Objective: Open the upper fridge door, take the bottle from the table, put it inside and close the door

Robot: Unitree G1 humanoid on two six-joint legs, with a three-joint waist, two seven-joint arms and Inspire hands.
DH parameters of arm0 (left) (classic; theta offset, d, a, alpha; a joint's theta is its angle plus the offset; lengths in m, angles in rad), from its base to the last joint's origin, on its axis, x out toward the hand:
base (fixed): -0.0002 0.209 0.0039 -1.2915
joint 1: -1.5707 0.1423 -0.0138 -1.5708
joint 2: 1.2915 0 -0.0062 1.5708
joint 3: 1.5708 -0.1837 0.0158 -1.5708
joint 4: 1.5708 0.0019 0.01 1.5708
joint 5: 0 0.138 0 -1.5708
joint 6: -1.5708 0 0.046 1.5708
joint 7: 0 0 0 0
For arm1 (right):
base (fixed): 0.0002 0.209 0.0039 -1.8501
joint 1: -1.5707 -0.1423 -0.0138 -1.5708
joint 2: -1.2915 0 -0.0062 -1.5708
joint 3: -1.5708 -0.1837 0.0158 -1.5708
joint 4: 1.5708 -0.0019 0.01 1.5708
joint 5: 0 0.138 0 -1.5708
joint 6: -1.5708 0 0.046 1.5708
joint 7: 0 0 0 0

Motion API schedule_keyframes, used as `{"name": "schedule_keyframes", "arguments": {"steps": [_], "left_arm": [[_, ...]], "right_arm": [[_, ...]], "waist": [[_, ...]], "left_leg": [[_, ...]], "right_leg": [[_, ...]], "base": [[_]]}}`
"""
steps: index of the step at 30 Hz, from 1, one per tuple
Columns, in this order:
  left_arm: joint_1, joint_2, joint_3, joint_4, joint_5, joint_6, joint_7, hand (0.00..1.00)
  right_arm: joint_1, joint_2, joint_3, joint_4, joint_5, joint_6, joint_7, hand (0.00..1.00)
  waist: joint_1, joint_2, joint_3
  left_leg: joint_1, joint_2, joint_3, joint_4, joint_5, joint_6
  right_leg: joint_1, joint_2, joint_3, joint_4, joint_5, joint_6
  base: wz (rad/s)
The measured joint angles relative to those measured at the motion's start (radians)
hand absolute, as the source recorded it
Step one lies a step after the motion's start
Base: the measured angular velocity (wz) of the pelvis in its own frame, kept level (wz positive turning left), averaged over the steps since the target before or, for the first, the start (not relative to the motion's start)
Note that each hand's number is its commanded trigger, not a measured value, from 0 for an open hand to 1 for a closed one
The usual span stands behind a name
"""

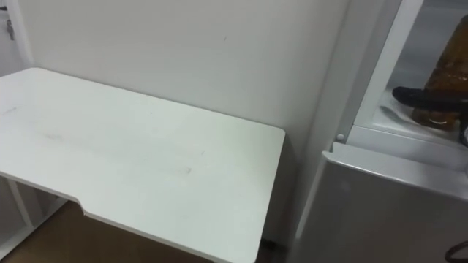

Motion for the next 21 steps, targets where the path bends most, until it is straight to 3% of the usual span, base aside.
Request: {"name": "schedule_keyframes", "arguments": {"steps": [21], "left_arm": [[-0.02,0.0,0.001,0.004,0.001,0.005,0.0,0.0]], "right_arm": [[0.0,0.001,0.0,-0.046,0.041,0.0,0.039,0.0]], "waist": [[-0.019,-0.002,0.0072]], "left_leg": [[0.031,0.002,0.014,-0.018,0.0,0.0]], "right_leg": [[0.018,0.0,0.005,-0.001,0.0,0.0]], "base": [[-0.01]]}}
